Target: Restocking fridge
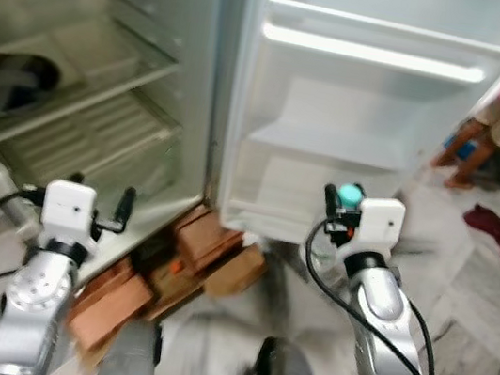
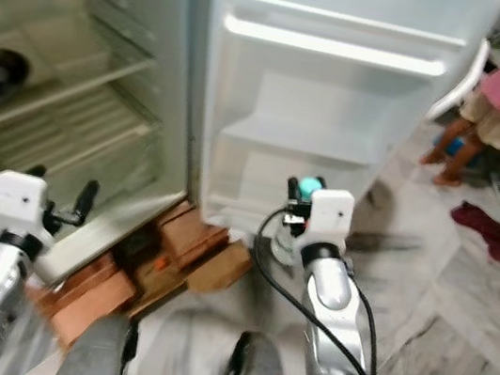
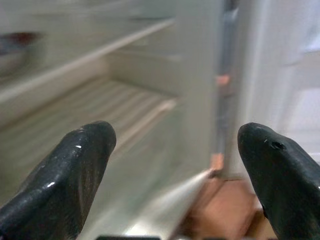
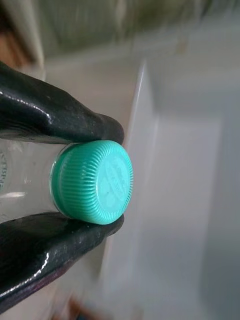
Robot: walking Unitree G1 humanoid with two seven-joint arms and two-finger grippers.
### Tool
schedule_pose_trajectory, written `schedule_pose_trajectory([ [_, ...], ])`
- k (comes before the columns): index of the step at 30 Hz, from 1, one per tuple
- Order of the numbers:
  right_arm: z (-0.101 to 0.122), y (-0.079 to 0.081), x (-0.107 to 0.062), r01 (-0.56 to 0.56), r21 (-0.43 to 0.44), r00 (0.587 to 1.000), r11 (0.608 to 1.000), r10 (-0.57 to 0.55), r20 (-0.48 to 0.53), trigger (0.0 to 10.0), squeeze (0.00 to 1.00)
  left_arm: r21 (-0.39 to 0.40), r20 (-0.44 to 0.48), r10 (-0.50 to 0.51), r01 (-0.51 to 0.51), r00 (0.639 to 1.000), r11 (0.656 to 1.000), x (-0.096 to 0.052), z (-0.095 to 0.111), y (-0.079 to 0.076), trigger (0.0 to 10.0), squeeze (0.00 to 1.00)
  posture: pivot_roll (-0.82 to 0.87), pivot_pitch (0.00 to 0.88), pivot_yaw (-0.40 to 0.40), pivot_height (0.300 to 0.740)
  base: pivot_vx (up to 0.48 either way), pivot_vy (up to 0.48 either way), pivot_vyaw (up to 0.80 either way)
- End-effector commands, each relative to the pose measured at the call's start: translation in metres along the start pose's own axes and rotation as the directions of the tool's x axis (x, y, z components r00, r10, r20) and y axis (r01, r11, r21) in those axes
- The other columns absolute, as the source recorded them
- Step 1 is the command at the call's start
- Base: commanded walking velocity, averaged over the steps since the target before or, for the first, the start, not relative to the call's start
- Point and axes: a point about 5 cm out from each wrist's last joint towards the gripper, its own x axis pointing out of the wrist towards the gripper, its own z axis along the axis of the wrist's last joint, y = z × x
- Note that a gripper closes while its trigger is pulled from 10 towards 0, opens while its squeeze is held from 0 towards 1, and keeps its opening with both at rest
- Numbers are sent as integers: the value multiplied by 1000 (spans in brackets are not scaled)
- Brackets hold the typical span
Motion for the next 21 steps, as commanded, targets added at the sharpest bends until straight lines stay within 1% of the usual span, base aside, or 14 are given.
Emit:
schedule_pose_trajectory([
  [1, 8, -3, 3, 22, -2, 999, 1000, -22, 39, 10000, 0, 18, -13, 7, -6, 1000, 1000, -3, -2, 6, 10000, 0, 21, 67, -55, 651, 337, 0, 0],
  [4, 9, -3, 4, 22, -3, 999, 1000, -22, 41, 10000, 0, 18, -13, 6, -5, 1000, 1000, -2, -2, 5, 10000, 0, 21, 71, -56, 651, 305, 0, 0],
  [14, 8, -3, 5, 28, -2, 999, 1000, -27, 39, 10000, 0, 19, -17, -4, 4, 1000, 1000, -2, -2, 3, 10000, 0, 22, 68, -56, 651, 0, 0, 0],
  [15, 7, -3, 5, 30, 11, 999, 999, -31, 34, 10000, 0, 19, -17, -4, 4, 1000, 1000, -2, -2, 3, 10000, 0, 22, 67, -56, 651, 0, 0, -525],
  [17, 7, -3, 5, 30, 9, 999, 1000, -31, 35, 10000, 0, 17, -16, -7, 7, 1000, 1000, -2, -2, 3, 10000, 0, 22, 67, -56, 651, 0, 0, -516],
  [21, 8, -3, 5, 28, 4, 999, 1000, -28, 38, 10000, 0, 11, -7, -22, 22, 1000, 1000, -2, -2, 1, 10000, 0, 21, 63, -56, 634, 67, 0, -425],
])
